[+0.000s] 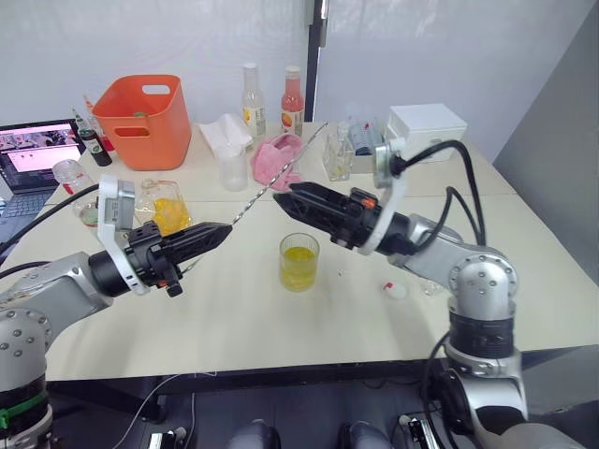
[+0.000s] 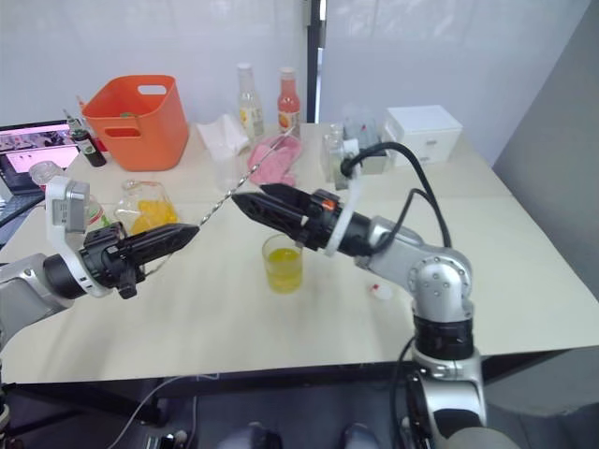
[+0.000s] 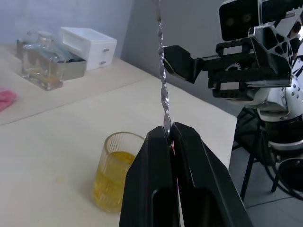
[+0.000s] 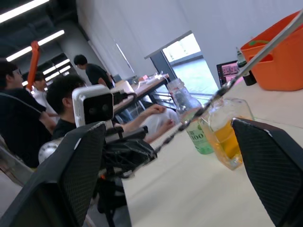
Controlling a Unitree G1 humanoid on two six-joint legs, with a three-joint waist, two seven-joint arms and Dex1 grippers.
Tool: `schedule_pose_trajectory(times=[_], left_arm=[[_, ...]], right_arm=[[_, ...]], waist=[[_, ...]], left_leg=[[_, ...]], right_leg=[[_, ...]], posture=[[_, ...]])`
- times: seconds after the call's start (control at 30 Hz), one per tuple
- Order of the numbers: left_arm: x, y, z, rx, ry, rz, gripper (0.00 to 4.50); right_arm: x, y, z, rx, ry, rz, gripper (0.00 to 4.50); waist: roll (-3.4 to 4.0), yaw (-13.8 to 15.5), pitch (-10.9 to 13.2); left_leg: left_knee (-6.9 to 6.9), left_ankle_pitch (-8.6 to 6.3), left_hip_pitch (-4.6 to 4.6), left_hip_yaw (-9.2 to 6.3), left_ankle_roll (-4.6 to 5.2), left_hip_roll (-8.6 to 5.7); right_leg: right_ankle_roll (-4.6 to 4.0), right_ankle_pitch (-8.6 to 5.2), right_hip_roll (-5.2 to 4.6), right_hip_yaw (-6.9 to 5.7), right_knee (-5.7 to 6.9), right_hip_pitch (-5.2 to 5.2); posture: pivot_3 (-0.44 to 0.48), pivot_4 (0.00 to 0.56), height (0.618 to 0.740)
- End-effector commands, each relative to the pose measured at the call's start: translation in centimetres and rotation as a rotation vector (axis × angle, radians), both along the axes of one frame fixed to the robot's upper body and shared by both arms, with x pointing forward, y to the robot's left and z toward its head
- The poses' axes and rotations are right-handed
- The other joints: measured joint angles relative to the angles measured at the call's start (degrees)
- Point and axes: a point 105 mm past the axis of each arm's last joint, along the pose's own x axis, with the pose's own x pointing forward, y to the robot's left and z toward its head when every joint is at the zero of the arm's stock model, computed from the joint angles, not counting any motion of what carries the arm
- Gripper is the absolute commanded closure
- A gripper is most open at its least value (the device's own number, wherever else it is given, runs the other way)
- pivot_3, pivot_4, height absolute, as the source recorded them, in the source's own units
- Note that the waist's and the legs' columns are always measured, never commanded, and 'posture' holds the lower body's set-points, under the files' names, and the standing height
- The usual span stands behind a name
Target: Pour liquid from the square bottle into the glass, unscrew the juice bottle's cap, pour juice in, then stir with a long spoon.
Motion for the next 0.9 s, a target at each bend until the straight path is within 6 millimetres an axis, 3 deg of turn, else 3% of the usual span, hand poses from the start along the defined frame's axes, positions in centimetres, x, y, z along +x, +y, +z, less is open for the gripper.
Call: schedule_pose_trajectory(times=[0.03,0.37,0.57,0.8,0.9], left_arm=[[-0.7,-1.0,1.1,-0.011,-0.045,-0.032,4.45],[-0.6,-1.5,1.2,-0.026,-0.043,-0.027,4.45],[-0.6,-1.5,1.2,-0.024,-0.045,-0.026,4.5],[-0.7,-1.5,1.1,-0.018,-0.046,-0.029,4.5],[-0.7,-1.5,1.1,-0.016,-0.048,-0.032,4.5]], right_arm=[[-0.1,-0.4,2.2,0.111,0.003,-0.008,0.0],[0.6,-0.1,3.3,0.157,0.043,-0.023,0.0],[0.6,-0.2,3.3,0.151,0.045,-0.022,1.85],[0.7,-0.2,2.9,0.13,0.05,-0.029,4.34],[0.8,-0.3,2.8,0.125,0.05,-0.031,4.46]], waist=[[0.0,-0.08,0.0],[0.01,-0.79,0.0],[0.01,-1.11,0.0],[0.01,-1.1,0.0],[0.01,-1.11,0.0]], left_leg=[[-0.01,0.0,0.0,0.0,0.0,0.0],[-0.03,0.02,0.0,0.02,-0.04,0.01],[-0.05,0.03,0.0,0.02,-0.05,0.03],[-0.06,0.03,0.0,0.02,-0.05,0.04],[-0.06,0.03,0.0,0.03,-0.05,0.04]], right_leg=[[0.0,0.0,0.01,0.0,0.0,-0.01],[-0.01,0.0,0.13,0.02,0.0,-0.04],[-0.01,-0.01,0.15,0.02,-0.01,-0.05],[-0.01,-0.01,0.17,0.03,-0.03,-0.05],[-0.01,-0.01,0.17,0.03,-0.03,-0.05]], posture=[[0.0,0.15,0.713],[0.0,0.15,0.713],[0.0,0.15,0.713],[0.0,0.15,0.713],[0.0,0.15,0.713]])
